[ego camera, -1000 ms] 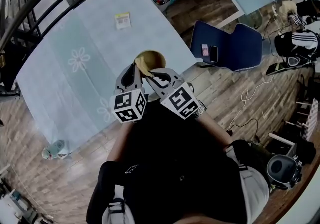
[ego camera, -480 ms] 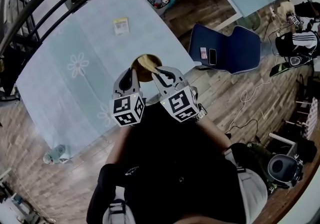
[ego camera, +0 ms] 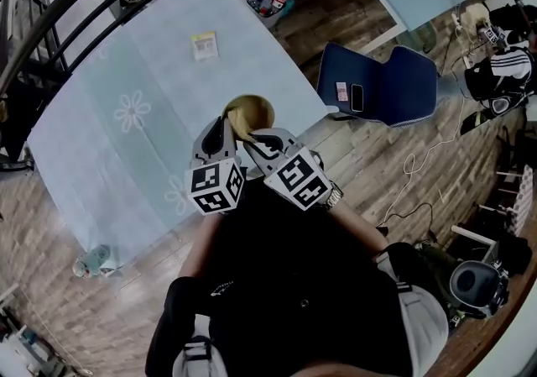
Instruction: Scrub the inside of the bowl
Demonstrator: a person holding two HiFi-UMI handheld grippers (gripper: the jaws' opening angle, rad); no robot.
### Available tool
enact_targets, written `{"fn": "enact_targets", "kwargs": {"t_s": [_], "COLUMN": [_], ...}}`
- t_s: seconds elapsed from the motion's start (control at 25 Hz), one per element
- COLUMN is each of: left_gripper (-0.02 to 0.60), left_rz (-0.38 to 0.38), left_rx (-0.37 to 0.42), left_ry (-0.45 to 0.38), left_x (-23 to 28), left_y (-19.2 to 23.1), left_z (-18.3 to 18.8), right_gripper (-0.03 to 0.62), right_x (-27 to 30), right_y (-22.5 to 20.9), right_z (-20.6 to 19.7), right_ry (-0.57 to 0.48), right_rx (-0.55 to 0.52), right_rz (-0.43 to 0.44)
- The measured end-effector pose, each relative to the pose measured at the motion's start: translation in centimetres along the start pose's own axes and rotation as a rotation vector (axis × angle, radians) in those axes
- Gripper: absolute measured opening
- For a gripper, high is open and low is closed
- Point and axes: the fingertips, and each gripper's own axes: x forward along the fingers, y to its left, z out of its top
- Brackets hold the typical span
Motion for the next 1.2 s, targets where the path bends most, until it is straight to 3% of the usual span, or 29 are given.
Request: {"fn": "enact_targets", "kwargs": {"t_s": [0.12,0.2,0.32,0.48,0.56,0.8,1.04,1.12,1.2], "left_gripper": [0.025,0.025,0.025,0.025,0.025,0.025,0.025,0.025,0.025], "left_rz": [0.009,0.01,0.009,0.012,0.008,0.003,0.014,0.013,0.011], "left_rx": [0.003,0.01,0.049,0.081,0.08,0.072,0.047,0.045,0.054], "left_ry": [-0.006,-0.005,0.002,-0.006,-0.008,-0.01,-0.005,-0.007,-0.006], "left_x": [-0.2,-0.3,-0.4,-0.4,-0.2,-0.3,-0.3,-0.3,-0.3], "left_y": [0.3,0.4,0.2,0.1,-0.2,-0.5,0.5,0.6,0.5], "left_z": [0.1,0.0,-0.3,-0.1,0.0,-0.2,-0.1,0.1,0.0], "right_gripper": [0.044,0.044,0.044,0.044,0.044,0.044,0.044,0.044,0.044], "right_x": [-0.4,-0.8,-1.4,-2.3,-2.0,-0.5,-0.6,-0.9,-1.2], "right_y": [0.6,0.4,-1.3,-3.9,-4.1,-1.6,0.5,0.4,-0.3], "right_z": [0.3,0.6,1.5,1.9,1.0,-1.4,-0.3,0.5,1.1], "right_ry": [-0.023,-0.031,-0.027,0.097,0.146,0.177,0.062,0.034,0.024], "right_rx": [0.078,0.085,0.029,-0.211,-0.258,-0.109,0.238,0.283,0.244], "right_rz": [0.085,0.088,-0.02,-0.259,-0.289,-0.123,0.134,0.153,0.109]}}
